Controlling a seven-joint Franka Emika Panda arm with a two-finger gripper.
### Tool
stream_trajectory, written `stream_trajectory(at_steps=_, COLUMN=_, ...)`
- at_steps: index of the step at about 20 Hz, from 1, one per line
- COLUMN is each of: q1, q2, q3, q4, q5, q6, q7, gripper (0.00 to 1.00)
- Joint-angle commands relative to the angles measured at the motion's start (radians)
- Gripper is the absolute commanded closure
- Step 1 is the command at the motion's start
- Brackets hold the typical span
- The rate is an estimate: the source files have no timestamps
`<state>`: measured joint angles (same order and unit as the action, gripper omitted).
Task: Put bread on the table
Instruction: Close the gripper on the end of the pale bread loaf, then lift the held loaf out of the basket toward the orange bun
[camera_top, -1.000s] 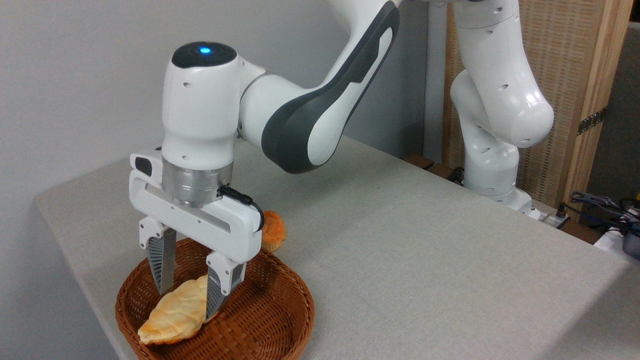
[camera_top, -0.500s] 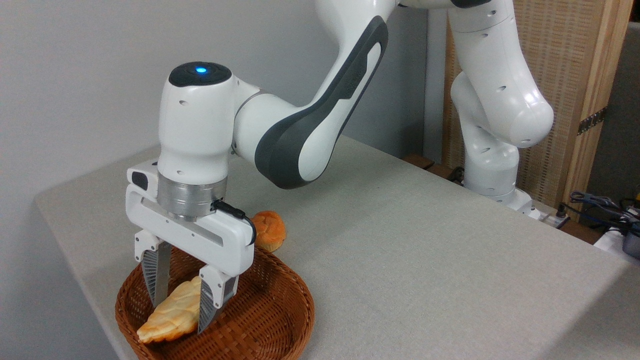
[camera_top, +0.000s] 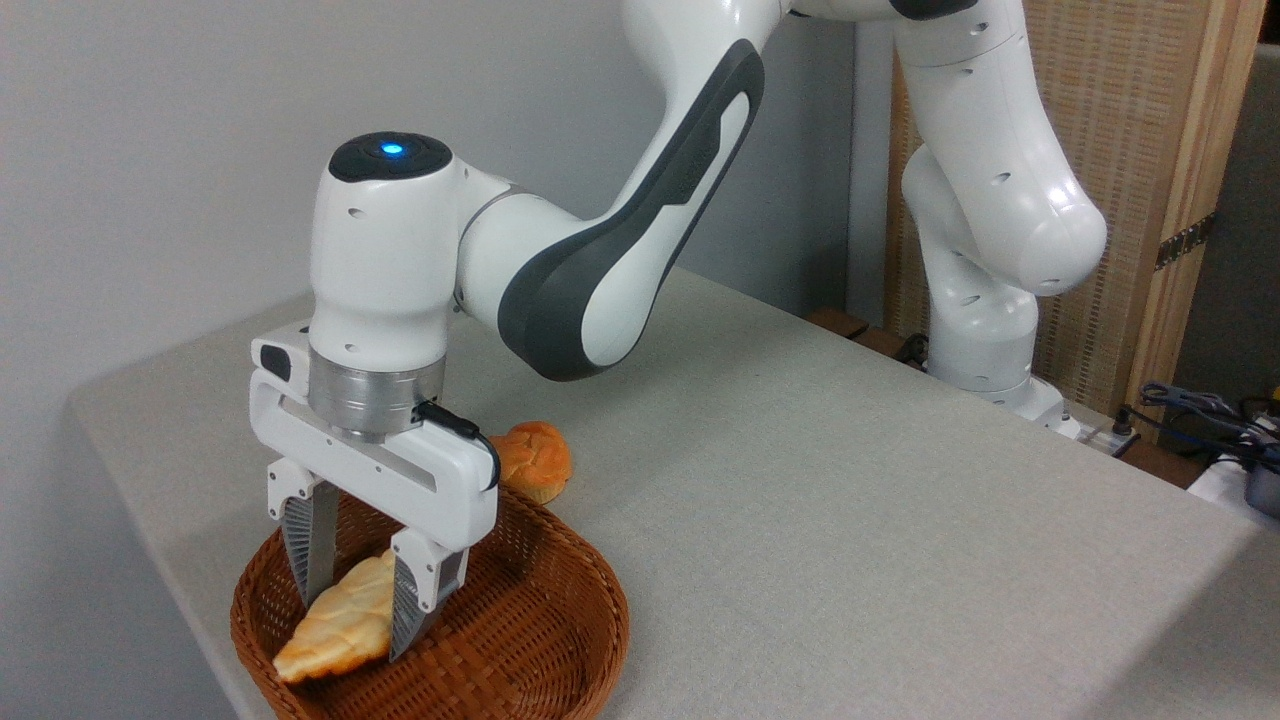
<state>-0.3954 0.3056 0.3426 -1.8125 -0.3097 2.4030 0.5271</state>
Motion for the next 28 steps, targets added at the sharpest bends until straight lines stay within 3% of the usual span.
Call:
stream_trajectory(at_steps=1, q1=-0.003, q2=0.006, q3=-0.004, q4=0.005, q5=-0.002, q6=0.016, q7=-0.003, gripper=0.46)
stream_trajectory(at_steps=2, q1=-0.003, q2=0.006, q3=-0.004, q4=0.005, q5=-0.002, q6=0.016, q7=-0.003, gripper=0.54)
stream_trajectory(at_steps=3, q1=-0.003, q2=0.006, q3=-0.004, q4=0.005, q5=-0.002, q6=0.016, q7=-0.003, gripper=0.55)
stream_trajectory(at_steps=18, q1=-0.003, q2=-0.009, q3=-0.004, q4=0.005, q5=-0.003, q6=0.013, q7=-0.003, gripper=0.54)
stream_trajectory(at_steps=28, q1=0.004, q2=-0.112, q3=0.001, q4=0.001, q5=-0.003, q6=-0.024, q7=-0.009, gripper=0.52)
